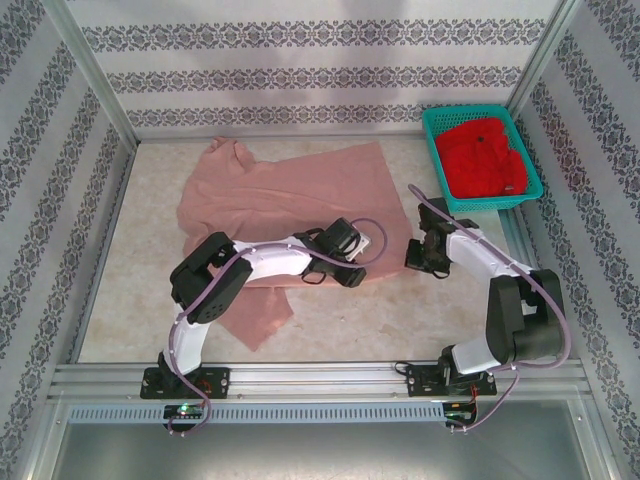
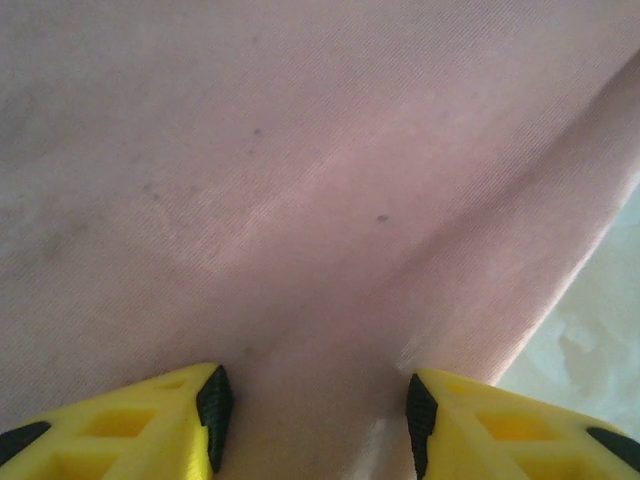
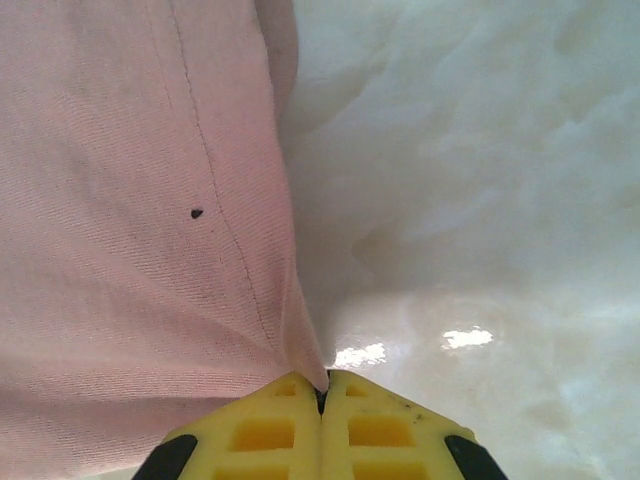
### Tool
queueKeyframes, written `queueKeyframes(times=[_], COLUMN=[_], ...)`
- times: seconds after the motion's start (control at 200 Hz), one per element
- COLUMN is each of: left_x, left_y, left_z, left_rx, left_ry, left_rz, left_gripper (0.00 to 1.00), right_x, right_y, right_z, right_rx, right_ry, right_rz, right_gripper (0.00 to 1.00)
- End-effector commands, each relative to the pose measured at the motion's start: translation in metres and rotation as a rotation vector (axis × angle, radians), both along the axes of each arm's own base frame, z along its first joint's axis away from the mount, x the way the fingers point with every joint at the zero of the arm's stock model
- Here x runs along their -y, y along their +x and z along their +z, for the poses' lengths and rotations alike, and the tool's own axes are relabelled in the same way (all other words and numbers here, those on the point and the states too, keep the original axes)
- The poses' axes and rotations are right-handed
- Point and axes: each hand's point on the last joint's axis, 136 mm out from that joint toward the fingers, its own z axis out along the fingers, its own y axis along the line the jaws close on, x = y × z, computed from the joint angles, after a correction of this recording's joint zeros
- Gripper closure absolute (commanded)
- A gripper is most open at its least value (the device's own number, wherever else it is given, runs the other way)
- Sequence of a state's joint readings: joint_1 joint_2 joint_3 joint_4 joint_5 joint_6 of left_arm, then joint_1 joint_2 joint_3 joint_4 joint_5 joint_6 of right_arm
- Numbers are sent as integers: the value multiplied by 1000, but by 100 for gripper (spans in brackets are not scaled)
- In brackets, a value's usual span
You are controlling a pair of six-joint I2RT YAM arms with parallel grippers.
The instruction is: Fold the inside-out t-shirt
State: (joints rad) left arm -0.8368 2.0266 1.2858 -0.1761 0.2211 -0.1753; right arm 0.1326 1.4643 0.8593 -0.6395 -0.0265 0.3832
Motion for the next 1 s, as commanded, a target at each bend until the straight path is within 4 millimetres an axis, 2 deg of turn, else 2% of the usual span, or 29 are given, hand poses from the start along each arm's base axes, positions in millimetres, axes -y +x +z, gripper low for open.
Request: queueKeyframes(times=[0.0, 0.12, 0.29, 0.44, 0.505, 0.565, 0.67, 0.785, 0.844, 0.994], left_x=[-25, -38, -53, -51, -47, -44, -40, -38, -37, -37], left_y=[-32, -44, -44, -42, -41, -41, -38, -37, -37, -38], left_z=[-36, -48, -56, -51, -50, -48, -45, -45, -45, -46], left_rx=[-117, -140, -143, -140, -145, -151, -149, -150, -154, -158], left_ry=[64, 73, 84, 59, 43, 28, 14, 11, 11, 13], left_rz=[-6, 7, 33, 36, 38, 38, 40, 40, 38, 36], left_gripper=[50, 51, 52, 52, 52, 52, 52, 51, 51, 51], right_x=[23, 39, 50, 76, 78, 67, 32, -22, -42, -55], right_y=[5, 14, 22, 26, 29, 29, 20, -5, -15, -13], right_z=[18, 40, 62, 69, 73, 73, 64, 37, 23, 0], right_rx=[0, 14, 12, -37, -42, -26, 15, 21, 17, 1], right_ry=[-140, -288, -450, -584, -593, -527, -305, -51, 9, 7], right_rz=[20, 53, 108, 98, 99, 111, 132, 163, 172, 194], right_gripper=[96, 95, 92, 83, 77, 71, 63, 57, 54, 54])
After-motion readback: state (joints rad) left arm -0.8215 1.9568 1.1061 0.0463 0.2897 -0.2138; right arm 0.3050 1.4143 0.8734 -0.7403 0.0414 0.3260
